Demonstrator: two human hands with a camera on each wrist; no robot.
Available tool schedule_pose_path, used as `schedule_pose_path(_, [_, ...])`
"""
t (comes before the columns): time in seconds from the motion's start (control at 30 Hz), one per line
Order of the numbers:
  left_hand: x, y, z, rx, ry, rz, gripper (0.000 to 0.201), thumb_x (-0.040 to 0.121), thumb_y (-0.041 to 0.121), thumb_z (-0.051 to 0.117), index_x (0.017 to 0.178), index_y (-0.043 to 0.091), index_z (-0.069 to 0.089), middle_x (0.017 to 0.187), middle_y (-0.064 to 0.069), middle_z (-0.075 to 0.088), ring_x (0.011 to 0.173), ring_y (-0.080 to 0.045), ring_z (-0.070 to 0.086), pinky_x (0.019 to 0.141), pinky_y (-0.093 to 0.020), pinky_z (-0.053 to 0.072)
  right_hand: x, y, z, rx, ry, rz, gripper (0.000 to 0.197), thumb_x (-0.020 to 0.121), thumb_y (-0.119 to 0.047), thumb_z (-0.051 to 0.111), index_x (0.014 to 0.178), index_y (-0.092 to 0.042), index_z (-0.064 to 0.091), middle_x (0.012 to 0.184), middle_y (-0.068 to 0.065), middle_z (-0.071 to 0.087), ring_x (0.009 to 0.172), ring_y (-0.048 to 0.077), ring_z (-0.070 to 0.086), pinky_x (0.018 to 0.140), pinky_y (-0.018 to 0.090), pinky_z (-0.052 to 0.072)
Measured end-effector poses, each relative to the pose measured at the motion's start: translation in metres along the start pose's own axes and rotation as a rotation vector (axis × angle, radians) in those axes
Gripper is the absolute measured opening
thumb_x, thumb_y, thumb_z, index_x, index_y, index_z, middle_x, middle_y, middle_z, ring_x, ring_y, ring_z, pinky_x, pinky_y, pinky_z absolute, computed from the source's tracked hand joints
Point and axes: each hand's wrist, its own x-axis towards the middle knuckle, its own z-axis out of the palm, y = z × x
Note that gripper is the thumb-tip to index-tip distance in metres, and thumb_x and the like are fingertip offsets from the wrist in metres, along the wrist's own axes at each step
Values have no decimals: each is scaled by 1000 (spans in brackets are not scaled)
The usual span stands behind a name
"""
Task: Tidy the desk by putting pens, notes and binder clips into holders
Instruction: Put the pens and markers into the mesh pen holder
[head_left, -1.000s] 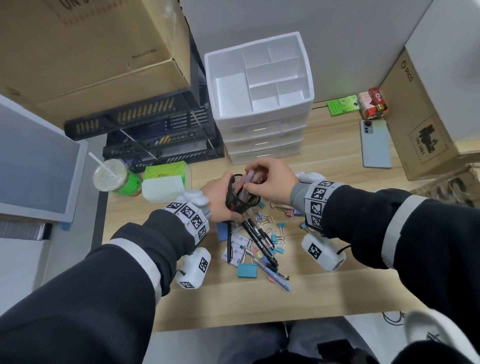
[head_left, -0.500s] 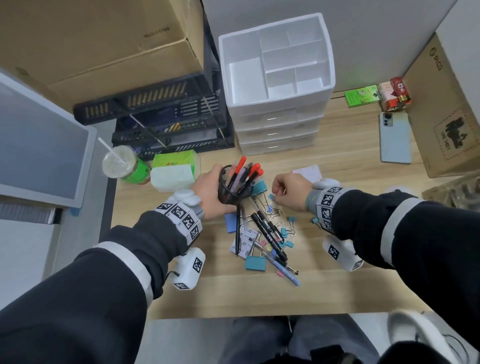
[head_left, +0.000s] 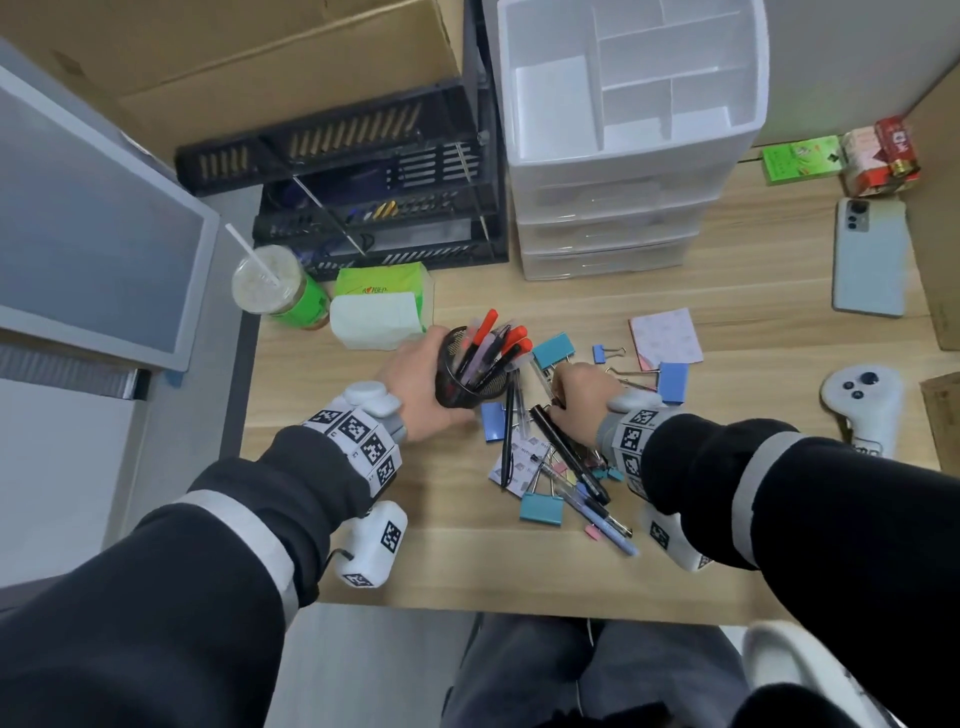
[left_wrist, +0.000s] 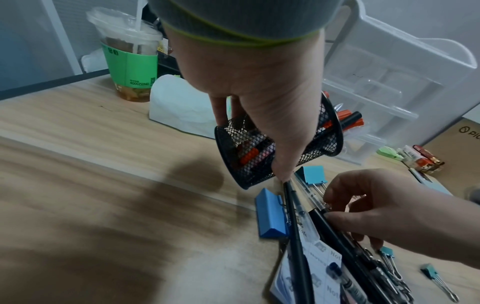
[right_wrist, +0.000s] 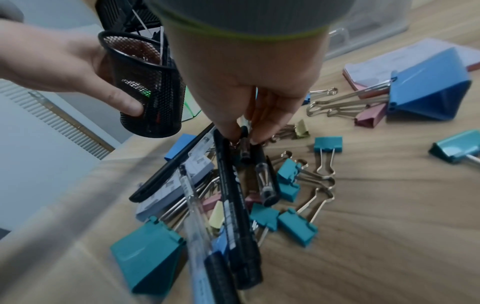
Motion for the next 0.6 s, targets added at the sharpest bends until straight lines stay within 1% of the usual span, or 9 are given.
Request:
schedule_pose_path(0.1, [1, 0, 1, -6, -3, -4, 81, 52, 55, 86, 115, 25, 45, 99, 4, 63, 88, -18, 59, 69, -33, 47, 2, -1, -3, -56, -21, 32, 15, 89, -25, 61, 90, -16, 49, 84, 4, 58, 72, 22, 57, 56, 28, 39])
schedule_pose_path(0.23, [5, 3, -2, -20, -24, 0, 80, 54, 52, 86, 117, 25, 44, 99, 4, 62, 86, -17, 59, 65, -29, 42, 4, -4, -9, -76, -51, 77, 13, 85, -23, 61, 85, -16, 50, 80, 4, 59, 68, 20, 55, 50, 25, 32])
schedule_pose_path(0.33, [7, 6, -4, -23, -28, 12, 82, 53, 54, 85, 118, 27, 43, 97, 5, 62, 85, -17, 60, 66, -32, 48, 2, -1, -16, -39, -75, 104, 13, 81, -22, 60, 84, -18, 48, 80, 3, 58, 67, 19, 55, 51, 25, 35])
schedule_pose_path(0.43, [8, 10, -6, -29, -34, 29, 83, 54, 53, 85, 120, 24, 43, 96, 8, 61, 85, -17, 61, 69, -32, 49, -3, 6, -25, -28, -104, 164, 13, 79, -27, 52, 89, -20, 49, 79, 1, 60, 67, 19, 58, 60, 29, 47])
schedule_pose_path(0.5, [9, 13, -8, -30, -35, 38, 84, 55, 53, 86, 121, 23, 44, 95, 10, 59, 86, -17, 60, 70, -31, 49, -3, 10, -28, -60, -141, 197, 15, 81, -30, 43, 89, -20, 52, 81, 1, 61, 70, 22, 60, 73, 35, 53])
schedule_pose_path(0.53, [9, 13, -8, -33, -37, 40, 85, 54, 53, 86, 122, 23, 44, 95, 10, 59, 86, -17, 59, 70, -31, 48, -4, 12, -26, -74, -152, 207, 16, 82, -30, 40, 87, -21, 52, 82, 2, 62, 72, 24, 61, 79, 39, 54])
schedule_pose_path(0.57, [9, 13, -8, -36, -41, 42, 86, 54, 53, 86, 122, 23, 44, 95, 10, 58, 85, -16, 59, 70, -30, 48, -4, 13, -24, -73, -154, 209, 16, 84, -30, 38, 84, -21, 51, 83, 2, 62, 73, 24, 62, 81, 42, 54])
schedule_pose_path(0.6, [8, 13, -7, -38, -45, 44, 86, 53, 55, 85, 122, 24, 43, 95, 10, 59, 85, -16, 59, 69, -30, 47, -4, 14, -21, -60, -156, 201, 15, 84, -30, 38, 82, -21, 49, 84, 2, 62, 73, 24, 62, 81, 42, 55])
